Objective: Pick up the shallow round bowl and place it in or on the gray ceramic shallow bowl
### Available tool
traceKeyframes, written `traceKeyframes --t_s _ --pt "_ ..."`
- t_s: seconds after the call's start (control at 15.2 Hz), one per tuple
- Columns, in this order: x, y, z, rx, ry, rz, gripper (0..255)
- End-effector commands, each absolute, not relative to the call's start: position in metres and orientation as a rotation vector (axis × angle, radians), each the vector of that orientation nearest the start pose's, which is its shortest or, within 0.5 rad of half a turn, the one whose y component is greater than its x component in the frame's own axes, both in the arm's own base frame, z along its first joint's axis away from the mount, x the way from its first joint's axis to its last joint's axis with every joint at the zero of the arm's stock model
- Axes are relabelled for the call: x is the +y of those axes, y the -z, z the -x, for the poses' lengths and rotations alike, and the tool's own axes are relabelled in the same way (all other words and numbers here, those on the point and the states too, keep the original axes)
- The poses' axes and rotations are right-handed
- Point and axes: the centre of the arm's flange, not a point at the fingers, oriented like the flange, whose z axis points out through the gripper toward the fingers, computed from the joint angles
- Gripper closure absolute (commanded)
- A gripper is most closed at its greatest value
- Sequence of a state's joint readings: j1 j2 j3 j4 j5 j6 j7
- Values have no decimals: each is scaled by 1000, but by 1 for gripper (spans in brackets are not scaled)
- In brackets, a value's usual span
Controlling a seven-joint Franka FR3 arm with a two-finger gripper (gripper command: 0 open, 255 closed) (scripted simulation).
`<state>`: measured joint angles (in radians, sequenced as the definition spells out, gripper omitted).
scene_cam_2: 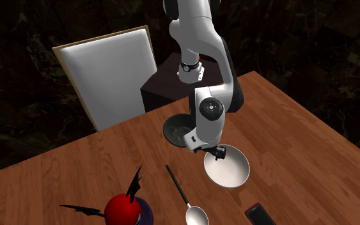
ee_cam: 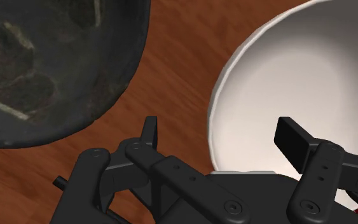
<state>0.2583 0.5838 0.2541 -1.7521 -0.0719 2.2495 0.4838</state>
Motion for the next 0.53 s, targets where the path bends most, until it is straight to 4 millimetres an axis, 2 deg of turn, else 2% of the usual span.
traceKeyframes --t_s 0.0,0.26,0.33,0.46 --pt "308 -240 -580 -62 -153 3093 0" --pt "308 -240 -580 -62 -153 3093 0" --pt "308 -240 -580 -62 -153 3093 255" --pt "308 -240 -580 -62 -153 3093 255"
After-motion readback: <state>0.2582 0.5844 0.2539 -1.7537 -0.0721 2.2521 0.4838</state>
